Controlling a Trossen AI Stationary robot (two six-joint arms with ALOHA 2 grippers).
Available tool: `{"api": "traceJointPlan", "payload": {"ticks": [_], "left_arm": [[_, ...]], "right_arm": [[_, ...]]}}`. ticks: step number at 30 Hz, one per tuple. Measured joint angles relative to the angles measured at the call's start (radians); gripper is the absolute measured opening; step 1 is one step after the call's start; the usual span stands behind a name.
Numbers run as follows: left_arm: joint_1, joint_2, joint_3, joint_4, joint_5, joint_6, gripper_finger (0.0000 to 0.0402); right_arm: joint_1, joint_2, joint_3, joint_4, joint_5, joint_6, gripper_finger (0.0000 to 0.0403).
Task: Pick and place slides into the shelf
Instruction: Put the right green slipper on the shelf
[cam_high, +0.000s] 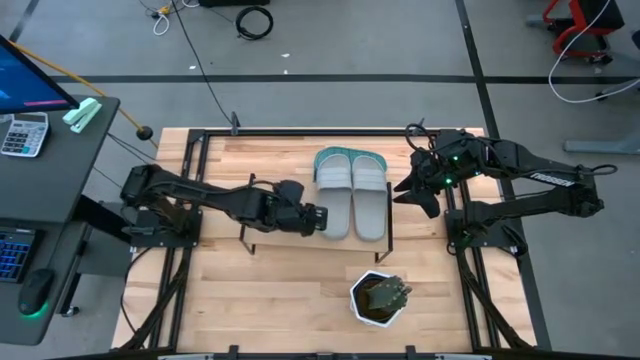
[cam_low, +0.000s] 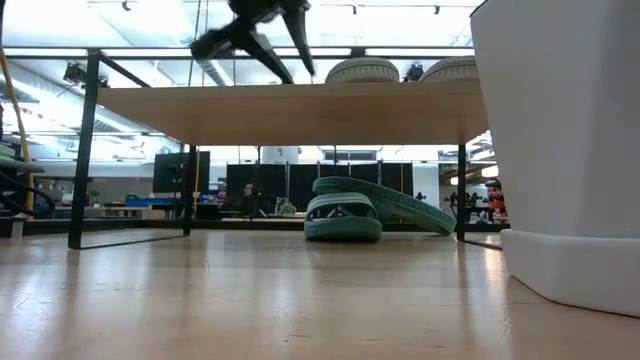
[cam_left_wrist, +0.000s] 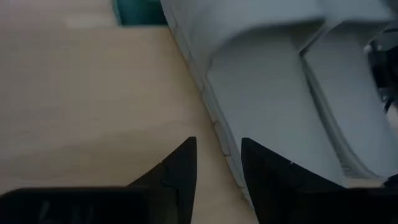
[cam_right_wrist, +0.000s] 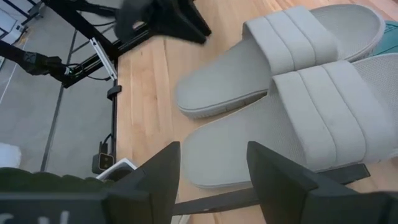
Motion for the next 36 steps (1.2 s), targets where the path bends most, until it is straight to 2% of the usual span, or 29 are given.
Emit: {"api": "traceJointPlan", "payload": {"ticks": [7, 15, 20, 23, 26, 32, 36], "left_arm": [[0.003, -0.115, 0.0, -0.074, -0.048, 0.064, 0.0126], [0.003, -0.24, 0.0, -0.338, -0.061, 0.121, 0.0143], [0.003, -0.315, -0.002, -0.453, -0.143, 0.132, 0.0133], [0.027, -0.37, -0.034, -0.444, -0.193, 0.178, 0.0121], [0.085, -0.433, -0.086, -0.376, -0.18, 0.262, 0.0108], [0.264, -0.546, -0.198, -0.151, -0.009, 0.532, 0.0086], [0.417, -0.565, -0.223, -0.042, 0.102, 0.652, 0.0078]], "right_arm": [[-0.033, 0.0, 0.0, -0.001, 0.042, 0.011, 0.0193], [-0.185, 0.004, 0.0, -0.001, 0.047, 0.036, 0.0193], [-0.284, 0.033, 0.0, -0.011, 0.049, 0.058, 0.0193], [-0.334, 0.068, 0.0, -0.018, 0.053, 0.064, 0.0193], [-0.367, 0.108, 0.0, -0.014, 0.056, 0.086, 0.0193], [-0.394, 0.165, 0.0, 0.019, 0.055, 0.111, 0.0193], [-0.404, 0.174, 0.0, 0.048, 0.052, 0.117, 0.0193]]}}
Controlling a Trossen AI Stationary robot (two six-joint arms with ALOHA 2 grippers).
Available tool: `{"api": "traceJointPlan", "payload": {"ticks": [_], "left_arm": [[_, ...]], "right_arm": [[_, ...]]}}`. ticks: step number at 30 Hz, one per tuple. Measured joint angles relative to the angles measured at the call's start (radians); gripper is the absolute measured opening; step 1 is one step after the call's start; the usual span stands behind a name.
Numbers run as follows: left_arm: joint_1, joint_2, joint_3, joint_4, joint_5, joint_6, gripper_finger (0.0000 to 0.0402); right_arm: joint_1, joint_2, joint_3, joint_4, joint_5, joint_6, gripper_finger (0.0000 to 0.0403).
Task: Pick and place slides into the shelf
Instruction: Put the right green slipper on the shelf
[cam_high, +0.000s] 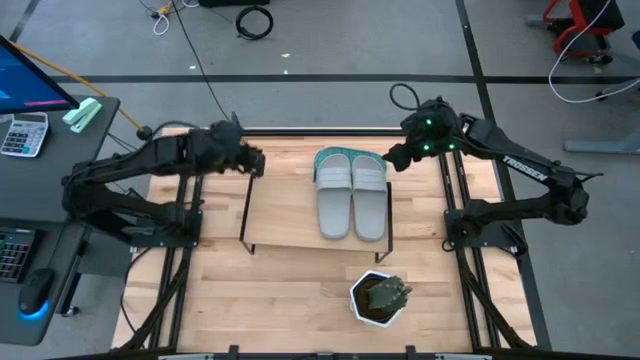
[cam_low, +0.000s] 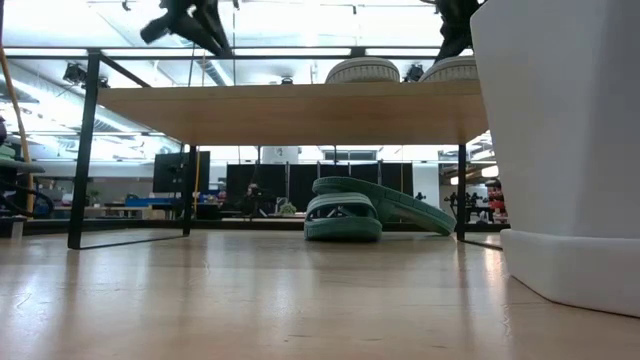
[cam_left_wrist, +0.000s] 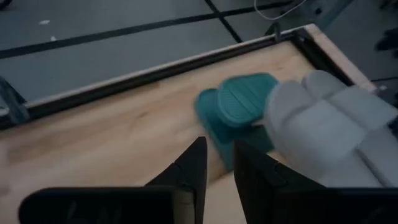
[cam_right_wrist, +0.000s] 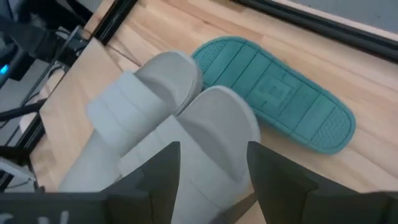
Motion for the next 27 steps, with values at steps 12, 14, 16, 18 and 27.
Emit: {"api": "traceJointPlan", "payload": {"ticks": [12, 14, 16, 18, 27], "left_arm": [[0.391, 0.136, 0.0, 0.28, 0.466, 0.127, 0.0079], [0.421, 0.174, 0.0, 0.297, 0.517, 0.12, 0.0083], [0.438, 0.21, 0.0, 0.317, 0.549, 0.117, 0.0087], [0.45, 0.248, 0.0, 0.335, 0.571, 0.115, 0.0093], [0.512, 0.411, 0.001, 0.463, 0.764, 0.096, 0.0117]], "right_arm": [[-0.084, 0.057, 0.0, 0.14, -0.048, 0.024, 0.0193], [-0.103, 0.074, 0.0, 0.161, -0.049, 0.022, 0.0193], [-0.128, 0.089, 0.0, 0.165, -0.048, 0.015, 0.0193], [-0.154, 0.105, 0.0, 0.16, -0.049, 0.007, 0.0193], [-0.213, 0.123, 0.0, 0.162, -0.127, 0.004, 0.0193]]}}
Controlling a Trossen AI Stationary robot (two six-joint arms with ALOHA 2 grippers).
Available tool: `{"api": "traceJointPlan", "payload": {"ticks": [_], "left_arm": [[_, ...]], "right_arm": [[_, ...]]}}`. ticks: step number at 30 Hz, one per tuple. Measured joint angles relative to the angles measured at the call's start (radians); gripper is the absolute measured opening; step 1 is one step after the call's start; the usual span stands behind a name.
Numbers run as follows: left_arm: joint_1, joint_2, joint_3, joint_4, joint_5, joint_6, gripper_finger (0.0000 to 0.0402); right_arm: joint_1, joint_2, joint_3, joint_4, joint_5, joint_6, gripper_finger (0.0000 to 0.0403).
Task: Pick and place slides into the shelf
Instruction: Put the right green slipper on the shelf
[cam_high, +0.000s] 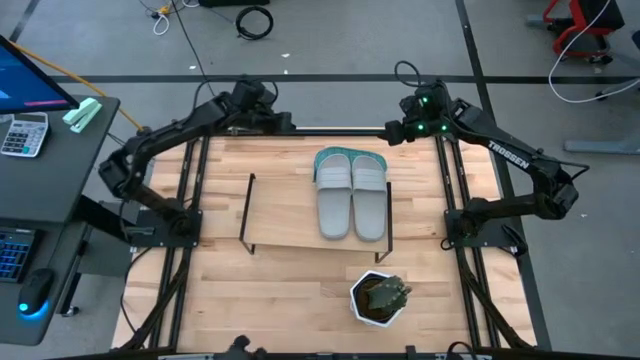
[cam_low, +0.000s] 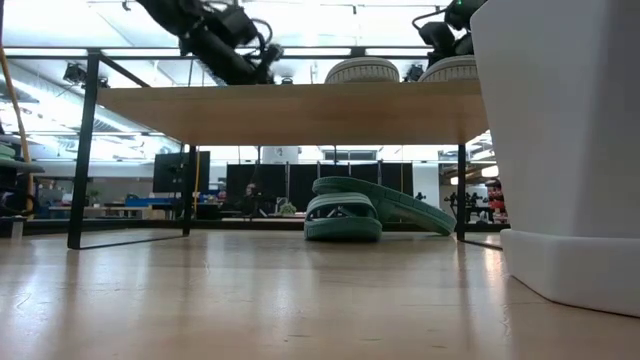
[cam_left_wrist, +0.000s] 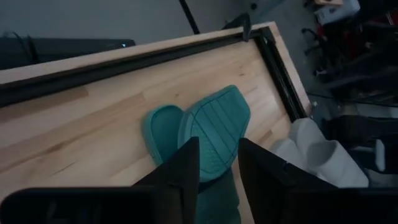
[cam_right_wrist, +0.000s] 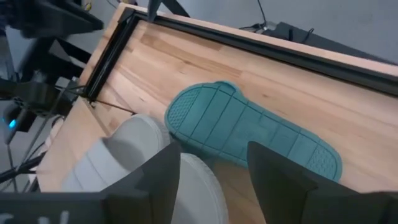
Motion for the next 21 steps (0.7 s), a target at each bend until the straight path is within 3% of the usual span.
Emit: {"api": "traceJointPlan", "payload": {"ticks": [12, 21], "left_arm": [[0.059, 0.179, 0.0, 0.04, 0.264, 0.035, 0.0153], [0.054, 0.278, 0.0, 0.119, 0.352, 0.034, 0.0167]], "right_arm": [[0.001, -0.001, 0.0, 0.065, -0.001, 0.147, 0.0193], [0.004, -0.001, 0.0, 0.075, 0.0, 0.17, 0.0193]]}}
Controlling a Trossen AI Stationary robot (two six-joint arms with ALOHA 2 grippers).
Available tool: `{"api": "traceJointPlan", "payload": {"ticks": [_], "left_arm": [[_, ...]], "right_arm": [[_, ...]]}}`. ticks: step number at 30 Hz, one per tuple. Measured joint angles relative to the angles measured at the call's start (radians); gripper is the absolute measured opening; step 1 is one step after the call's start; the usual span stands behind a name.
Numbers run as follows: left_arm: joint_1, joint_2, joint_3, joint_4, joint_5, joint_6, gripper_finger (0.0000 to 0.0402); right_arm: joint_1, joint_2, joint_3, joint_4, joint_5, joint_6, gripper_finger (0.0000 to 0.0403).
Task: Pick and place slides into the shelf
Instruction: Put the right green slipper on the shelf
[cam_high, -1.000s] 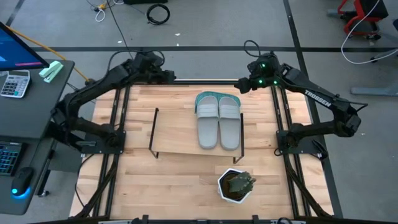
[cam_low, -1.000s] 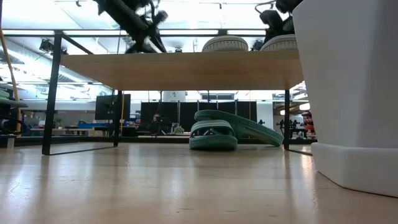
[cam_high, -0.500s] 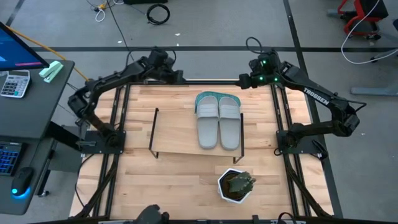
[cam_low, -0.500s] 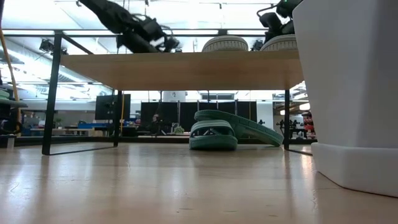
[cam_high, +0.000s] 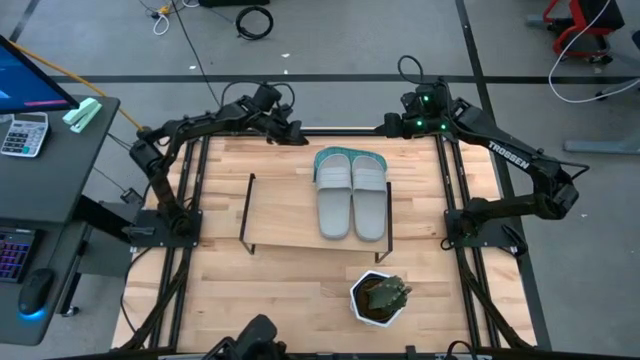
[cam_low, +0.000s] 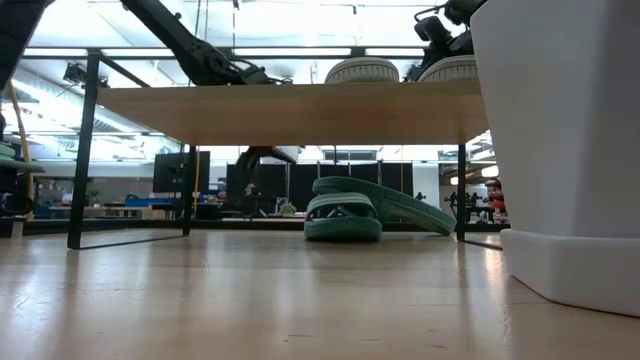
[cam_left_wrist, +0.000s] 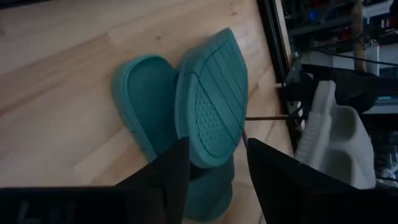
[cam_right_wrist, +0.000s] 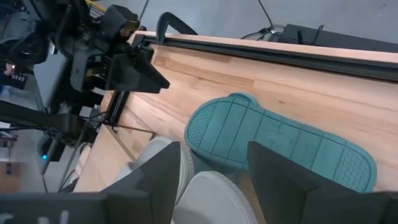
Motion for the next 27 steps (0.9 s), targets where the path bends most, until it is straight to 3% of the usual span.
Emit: {"api": "traceJointPlan", "payload": {"ticks": [9, 14, 27], "left_arm": [[-0.005, 0.088, 0.0, 0.038, 0.023, 0.0, 0.0187], [-0.01, 0.138, 0.0, 0.078, 0.088, -0.008, 0.0198], [-0.037, 0.147, 0.0, 0.154, 0.098, -0.016, 0.0201]], "right_arm": [[0.021, 0.0, 0.0, 0.005, 0.001, 0.001, 0.0193], [0.04, 0.0, 0.0, 0.005, 0.001, 0.001, 0.0193], [0.008, -0.001, 0.0, -0.088, 0.047, 0.028, 0.0193]]}}
